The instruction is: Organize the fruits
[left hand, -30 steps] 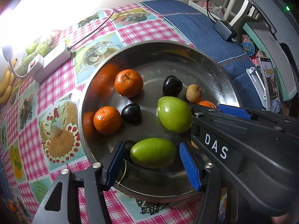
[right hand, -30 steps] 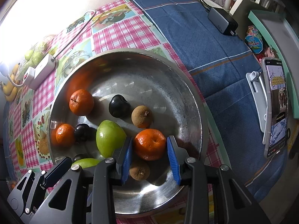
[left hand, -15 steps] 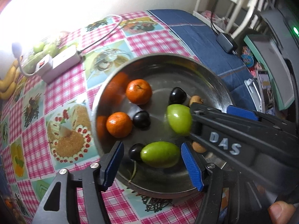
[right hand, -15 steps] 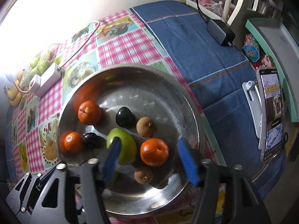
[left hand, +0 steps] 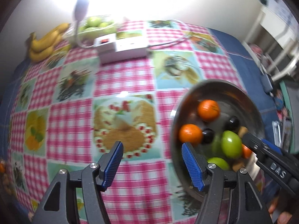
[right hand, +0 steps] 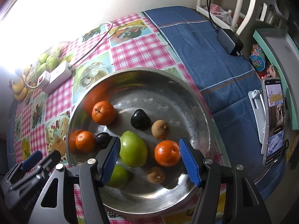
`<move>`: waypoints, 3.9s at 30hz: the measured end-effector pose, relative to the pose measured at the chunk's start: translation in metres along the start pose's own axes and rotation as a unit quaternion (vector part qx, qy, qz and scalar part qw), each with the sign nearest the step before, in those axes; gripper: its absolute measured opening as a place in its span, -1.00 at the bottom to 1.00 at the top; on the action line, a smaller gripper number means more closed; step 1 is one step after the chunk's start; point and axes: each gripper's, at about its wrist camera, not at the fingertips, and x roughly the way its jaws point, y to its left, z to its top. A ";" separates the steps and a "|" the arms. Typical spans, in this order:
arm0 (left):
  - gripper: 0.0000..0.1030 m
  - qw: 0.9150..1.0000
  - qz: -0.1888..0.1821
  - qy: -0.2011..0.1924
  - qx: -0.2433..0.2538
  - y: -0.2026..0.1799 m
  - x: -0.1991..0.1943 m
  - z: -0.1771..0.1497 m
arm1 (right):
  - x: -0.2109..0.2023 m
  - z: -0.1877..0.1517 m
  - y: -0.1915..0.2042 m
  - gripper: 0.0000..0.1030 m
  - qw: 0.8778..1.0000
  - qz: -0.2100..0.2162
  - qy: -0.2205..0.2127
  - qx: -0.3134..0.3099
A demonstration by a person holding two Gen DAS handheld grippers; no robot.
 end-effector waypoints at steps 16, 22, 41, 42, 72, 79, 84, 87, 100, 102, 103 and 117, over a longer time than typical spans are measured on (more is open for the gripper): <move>0.85 0.997 0.058 0.010 -0.058 0.040 0.013 0.000 | 0.005 -0.003 0.021 0.39 1.000 0.002 0.002 -0.031; 1.00 0.995 0.072 0.003 -0.065 0.048 0.014 -0.001 | 0.003 -0.004 0.031 0.80 0.998 0.001 -0.018 -0.056; 1.00 0.992 0.109 -0.040 -0.044 0.065 -0.009 -0.030 | -0.011 -0.037 0.049 0.95 0.996 0.031 -0.042 -0.069; 1.00 0.992 0.111 -0.043 -0.044 0.066 -0.011 -0.032 | -0.011 -0.039 0.048 0.95 0.996 0.033 -0.042 -0.067; 1.00 0.986 0.136 -0.089 -0.042 0.078 -0.067 -0.078 | -0.046 -0.074 0.038 0.95 0.995 0.014 -0.064 -0.075; 1.00 0.985 0.132 -0.100 -0.049 0.082 -0.078 -0.082 | -0.058 -0.077 0.036 0.95 0.994 0.012 -0.079 -0.073; 1.00 0.984 0.130 -0.106 -0.055 0.084 -0.082 -0.084 | -0.064 -0.080 0.037 0.95 0.993 0.009 -0.089 -0.078; 1.00 0.984 0.131 -0.107 -0.057 0.084 -0.083 -0.084 | -0.065 -0.080 0.037 0.95 0.993 0.008 -0.092 -0.078; 1.00 0.984 0.134 -0.103 -0.051 0.082 -0.079 -0.083 | -0.058 -0.079 0.036 0.95 0.994 0.016 -0.077 -0.071; 1.00 0.984 0.135 -0.103 -0.050 0.082 -0.078 -0.082 | -0.057 -0.078 0.036 0.95 0.994 0.017 -0.075 -0.072; 1.00 0.984 0.135 -0.103 -0.050 0.081 -0.078 -0.082 | -0.056 -0.078 0.037 0.95 0.994 0.017 -0.075 -0.073; 1.00 0.985 0.134 -0.100 -0.045 0.080 -0.076 -0.081 | -0.051 -0.078 0.043 0.95 0.994 0.016 -0.066 -0.084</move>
